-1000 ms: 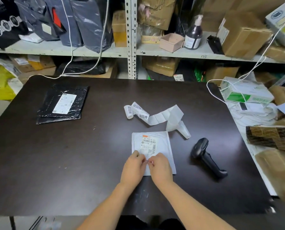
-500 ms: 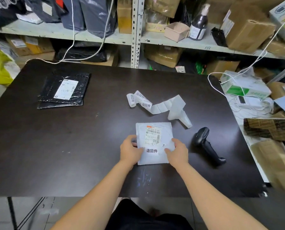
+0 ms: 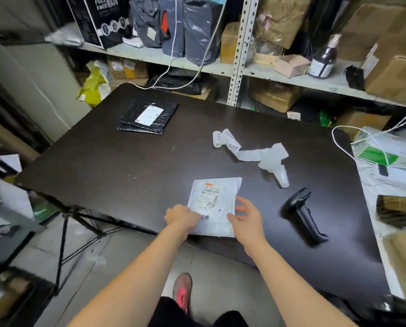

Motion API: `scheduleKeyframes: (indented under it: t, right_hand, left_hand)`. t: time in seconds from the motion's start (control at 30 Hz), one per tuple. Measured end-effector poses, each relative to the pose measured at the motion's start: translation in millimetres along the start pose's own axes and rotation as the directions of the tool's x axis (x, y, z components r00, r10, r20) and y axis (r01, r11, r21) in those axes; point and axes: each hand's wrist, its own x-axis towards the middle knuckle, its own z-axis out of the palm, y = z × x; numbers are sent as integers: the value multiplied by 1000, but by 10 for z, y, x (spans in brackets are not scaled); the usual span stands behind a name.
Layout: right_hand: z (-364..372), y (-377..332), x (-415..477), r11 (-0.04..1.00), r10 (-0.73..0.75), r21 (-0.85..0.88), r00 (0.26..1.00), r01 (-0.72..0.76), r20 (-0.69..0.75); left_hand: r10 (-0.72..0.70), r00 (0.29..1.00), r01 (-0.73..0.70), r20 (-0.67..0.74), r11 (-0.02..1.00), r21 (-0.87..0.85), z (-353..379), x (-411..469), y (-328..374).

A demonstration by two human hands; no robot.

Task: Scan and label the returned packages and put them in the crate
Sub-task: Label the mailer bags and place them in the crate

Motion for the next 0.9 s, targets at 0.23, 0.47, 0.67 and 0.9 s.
scheduleKeyframes:
  t: [0.23, 0.47, 0.67, 0.9]
  right_hand:
    - [150, -212, -411, 988, -138, 101, 954, 115, 267]
    - [1091, -527, -852, 979, -204, 94, 832, 182, 515]
    - [2420, -611, -1593, 956, -237, 41, 687, 289, 687]
    - [4134, -479, -2770, 931, -165, -36, 507, 363, 846]
  left_hand:
    - [-61, 998, 54, 3, 873, -484, -255, -545, -435]
    - [-178, 967, -4, -183, 706, -709, -1291, -801, -1251]
    - [-356, 885, -27, -301, 606, -795, -2201, -876, -2469]
    - [-433, 843, -103, -320, 454, -885, -3311, -1121, -4231]
